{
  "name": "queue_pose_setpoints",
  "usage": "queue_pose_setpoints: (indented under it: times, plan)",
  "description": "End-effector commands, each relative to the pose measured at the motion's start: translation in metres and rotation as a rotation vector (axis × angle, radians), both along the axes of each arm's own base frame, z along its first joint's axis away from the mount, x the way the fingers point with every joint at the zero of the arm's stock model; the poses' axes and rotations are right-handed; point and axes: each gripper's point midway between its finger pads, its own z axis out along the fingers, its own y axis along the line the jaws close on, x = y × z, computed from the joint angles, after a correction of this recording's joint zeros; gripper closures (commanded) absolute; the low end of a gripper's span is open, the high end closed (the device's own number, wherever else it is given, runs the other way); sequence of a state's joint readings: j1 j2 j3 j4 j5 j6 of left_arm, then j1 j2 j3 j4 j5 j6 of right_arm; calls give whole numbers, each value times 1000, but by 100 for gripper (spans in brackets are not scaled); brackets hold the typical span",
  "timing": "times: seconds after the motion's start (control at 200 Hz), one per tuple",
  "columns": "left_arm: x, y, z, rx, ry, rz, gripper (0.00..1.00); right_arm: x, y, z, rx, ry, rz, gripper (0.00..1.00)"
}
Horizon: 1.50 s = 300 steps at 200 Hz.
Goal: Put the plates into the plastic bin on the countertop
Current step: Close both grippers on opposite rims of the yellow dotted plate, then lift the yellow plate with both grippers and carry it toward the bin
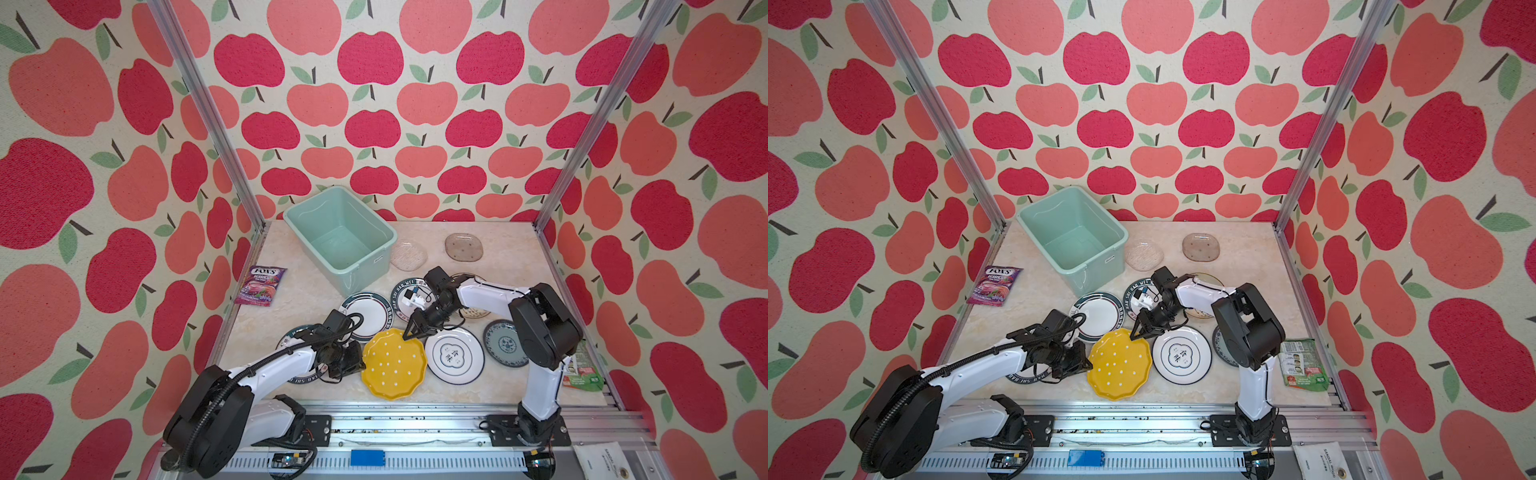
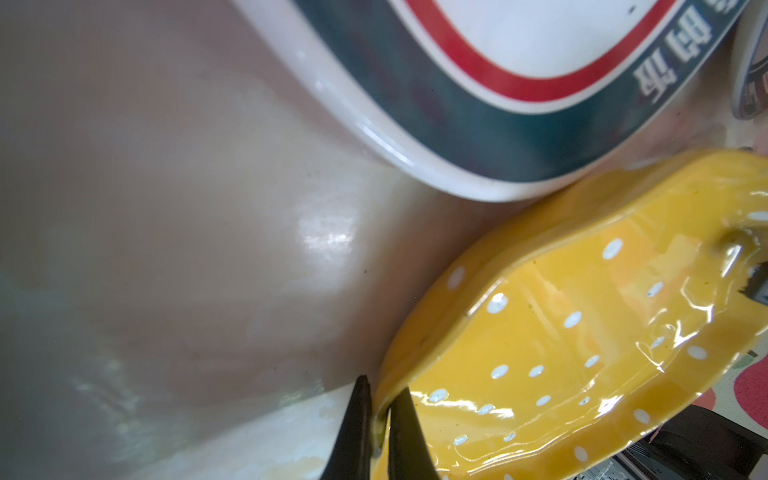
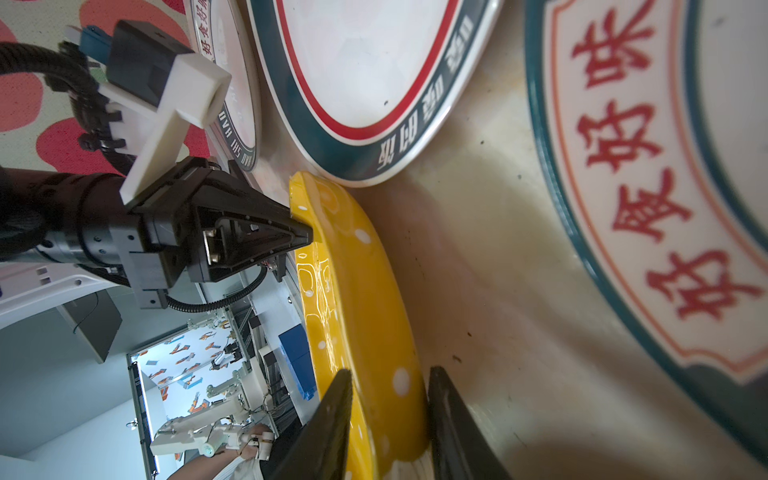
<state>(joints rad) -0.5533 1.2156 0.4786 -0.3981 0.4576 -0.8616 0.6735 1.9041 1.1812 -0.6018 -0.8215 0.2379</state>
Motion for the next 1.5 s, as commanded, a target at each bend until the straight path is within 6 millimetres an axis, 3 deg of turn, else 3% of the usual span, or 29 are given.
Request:
queue_pose_setpoints:
  times: [0.0,0.29,0.58,0.8,0.845,0.92,0.975,1.051,1.276,1.496]
  plan:
    - [38,-6,3,1,-163,42,100,-35,31,63,271,138,106,67]
    - [41,-7,2,8,-174,40,100,-35,31,60,260,153,107,72]
    - [41,-5,4,16,-179,34,100,-36,28,59,239,130,99,84]
    - [45,-7,7,21,-180,30,100,-31,22,67,226,85,86,94]
    - [46,-7,9,21,-182,29,100,-28,19,70,224,77,79,100]
    - [48,-8,14,17,-193,29,100,-25,15,75,222,58,71,100]
    - [50,-8,17,15,-202,27,93,-24,13,78,221,49,65,100]
    - [51,-8,24,13,-216,26,76,-22,9,83,218,34,59,100]
    - [57,-4,58,-14,-291,50,47,-20,-7,94,207,6,40,100]
    - [60,9,95,-26,-362,77,39,-10,-22,119,235,-36,-15,100]
